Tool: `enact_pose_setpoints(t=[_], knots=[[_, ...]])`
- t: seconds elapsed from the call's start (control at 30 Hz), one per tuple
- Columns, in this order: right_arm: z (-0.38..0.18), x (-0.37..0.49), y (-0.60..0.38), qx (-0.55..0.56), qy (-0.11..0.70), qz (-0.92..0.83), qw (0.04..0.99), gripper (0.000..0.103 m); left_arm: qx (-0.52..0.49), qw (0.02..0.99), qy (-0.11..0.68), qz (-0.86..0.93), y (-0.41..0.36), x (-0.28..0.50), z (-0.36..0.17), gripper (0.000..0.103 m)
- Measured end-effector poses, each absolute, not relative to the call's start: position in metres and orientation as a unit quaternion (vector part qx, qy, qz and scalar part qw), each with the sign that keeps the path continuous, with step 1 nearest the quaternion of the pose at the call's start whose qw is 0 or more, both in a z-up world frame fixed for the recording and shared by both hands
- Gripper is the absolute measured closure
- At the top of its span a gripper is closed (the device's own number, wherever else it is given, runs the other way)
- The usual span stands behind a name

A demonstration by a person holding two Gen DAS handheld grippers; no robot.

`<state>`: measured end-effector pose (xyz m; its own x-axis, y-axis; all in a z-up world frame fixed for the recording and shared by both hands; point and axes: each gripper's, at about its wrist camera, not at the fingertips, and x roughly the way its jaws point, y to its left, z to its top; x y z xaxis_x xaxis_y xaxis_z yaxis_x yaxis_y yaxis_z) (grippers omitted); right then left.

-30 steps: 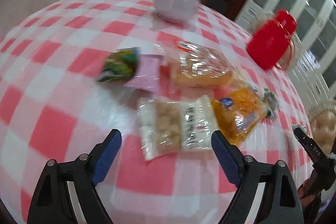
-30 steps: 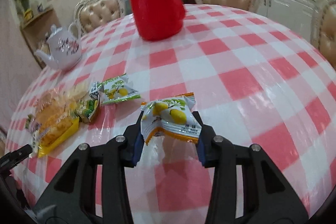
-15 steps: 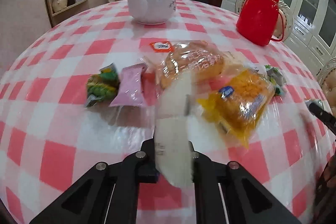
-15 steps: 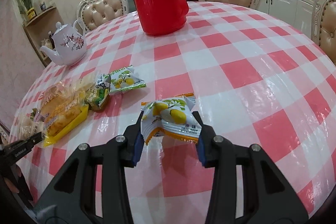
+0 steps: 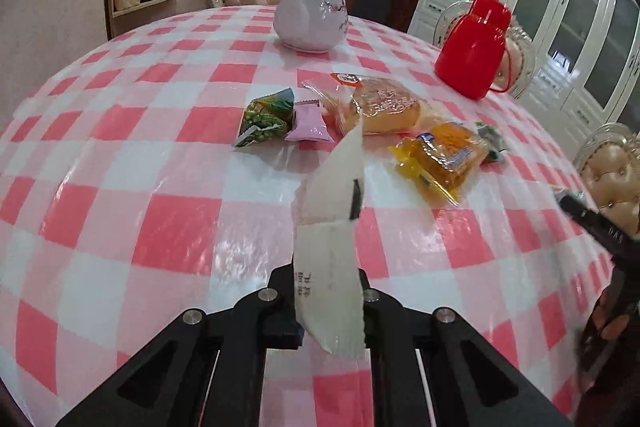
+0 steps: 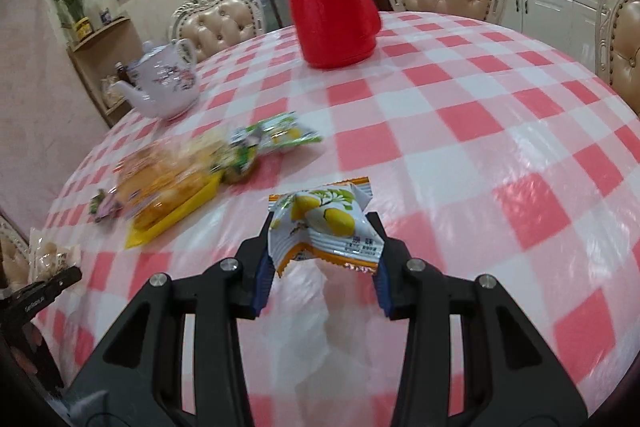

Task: Organize snacks
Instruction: 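Carry the white pouch and yellow-green candy toward the clear box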

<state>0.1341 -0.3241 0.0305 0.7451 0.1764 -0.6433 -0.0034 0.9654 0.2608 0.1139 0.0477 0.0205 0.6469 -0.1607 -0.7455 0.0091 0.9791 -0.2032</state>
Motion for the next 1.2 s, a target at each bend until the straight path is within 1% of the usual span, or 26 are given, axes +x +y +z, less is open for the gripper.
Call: enact_pose_setpoints(t=[0.5,0.8,1.2], knots=[[0.032,0.067,-0.211,0.037,0.366,0.140,0.919,0.058,-0.053,0.914,0.400,-0.040,0.047,0.068,0.023,0.092],[0.029,0.026,-0.144,-0.007,0.366,0.196,0.910,0.058,-0.072,0.918,0.389,-0.019,0.073,0.031,0.024,0.092],[0.026,-0.017,-0.077,-0.032,0.367,0.257,0.893,0.058,-0.081,0.925,0.370,0.022,0.107,-0.013,0.029,0.092]])
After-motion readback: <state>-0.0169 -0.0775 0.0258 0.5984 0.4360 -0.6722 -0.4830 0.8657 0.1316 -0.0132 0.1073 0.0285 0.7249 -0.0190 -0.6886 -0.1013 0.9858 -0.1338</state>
